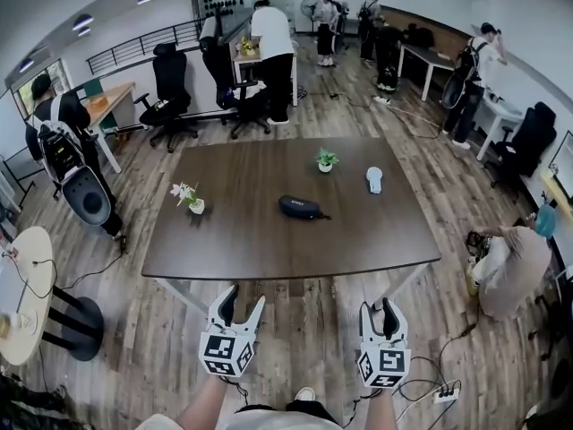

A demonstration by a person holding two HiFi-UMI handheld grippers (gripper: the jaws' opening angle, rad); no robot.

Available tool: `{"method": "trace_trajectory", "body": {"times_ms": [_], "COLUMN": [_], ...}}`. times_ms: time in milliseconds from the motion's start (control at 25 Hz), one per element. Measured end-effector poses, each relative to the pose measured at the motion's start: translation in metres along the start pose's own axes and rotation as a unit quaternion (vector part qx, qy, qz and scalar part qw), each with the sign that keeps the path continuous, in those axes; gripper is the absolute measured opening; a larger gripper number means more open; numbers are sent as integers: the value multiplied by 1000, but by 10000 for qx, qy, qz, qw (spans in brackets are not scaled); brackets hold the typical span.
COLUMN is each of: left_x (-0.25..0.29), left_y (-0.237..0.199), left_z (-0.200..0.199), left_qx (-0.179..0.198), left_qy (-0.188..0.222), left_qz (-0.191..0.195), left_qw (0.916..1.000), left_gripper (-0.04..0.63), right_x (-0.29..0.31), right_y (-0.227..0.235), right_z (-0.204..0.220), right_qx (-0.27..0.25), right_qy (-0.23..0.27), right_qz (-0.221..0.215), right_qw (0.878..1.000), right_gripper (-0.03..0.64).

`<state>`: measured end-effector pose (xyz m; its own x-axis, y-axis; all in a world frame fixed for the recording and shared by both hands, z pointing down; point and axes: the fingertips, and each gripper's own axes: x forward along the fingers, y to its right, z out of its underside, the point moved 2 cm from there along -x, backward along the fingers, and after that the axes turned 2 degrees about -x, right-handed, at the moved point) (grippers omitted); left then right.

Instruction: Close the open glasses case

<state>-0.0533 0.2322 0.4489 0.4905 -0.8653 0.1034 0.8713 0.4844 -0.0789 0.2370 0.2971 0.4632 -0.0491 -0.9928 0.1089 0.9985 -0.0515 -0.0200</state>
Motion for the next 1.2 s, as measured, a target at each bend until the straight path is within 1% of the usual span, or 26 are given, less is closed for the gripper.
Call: {"method": "trace_trajectory", "body": {"times_ms": [120, 240, 400, 600, 800, 920, 1080, 1200], "left_x": [27, 49, 76, 115, 167, 205, 250, 276], "left_y": [9, 14, 15, 0, -37, -66, -108, -144], "left_z": [-4, -4, -5, -2, -4, -12, -30, -39], "left_qx": [-34, -49, 4, -53, -41, -117, -115, -121], "left_qy": [32, 2, 12, 50, 70, 82, 118, 206], "left_qz": [-72, -98, -93, -22, -18, -15, 58, -11], "left_qw": [10000, 9999, 10000, 10000, 10000, 9999, 9998, 9997], "left_gripper": [259, 259, 259, 259, 256, 255, 253, 253], "right_x": [18, 35, 60, 101, 160, 206, 269, 318], "right_y": [26, 39, 48, 52, 51, 50, 32, 12], "right_z": [0, 2, 6, 4, -7, -19, -33, -41], "right_qx": [50, 80, 87, -50, -187, -228, -267, -364], "right_qy": [12, 3, -43, -57, -31, -33, -65, -68], "right_qz": [-6, -42, -115, -125, -82, -57, -110, -249], "right_qw": [10000, 10000, 9999, 9999, 9998, 9997, 9996, 9990], "right_gripper": [198, 196, 196, 195, 195, 193, 192, 192]}}
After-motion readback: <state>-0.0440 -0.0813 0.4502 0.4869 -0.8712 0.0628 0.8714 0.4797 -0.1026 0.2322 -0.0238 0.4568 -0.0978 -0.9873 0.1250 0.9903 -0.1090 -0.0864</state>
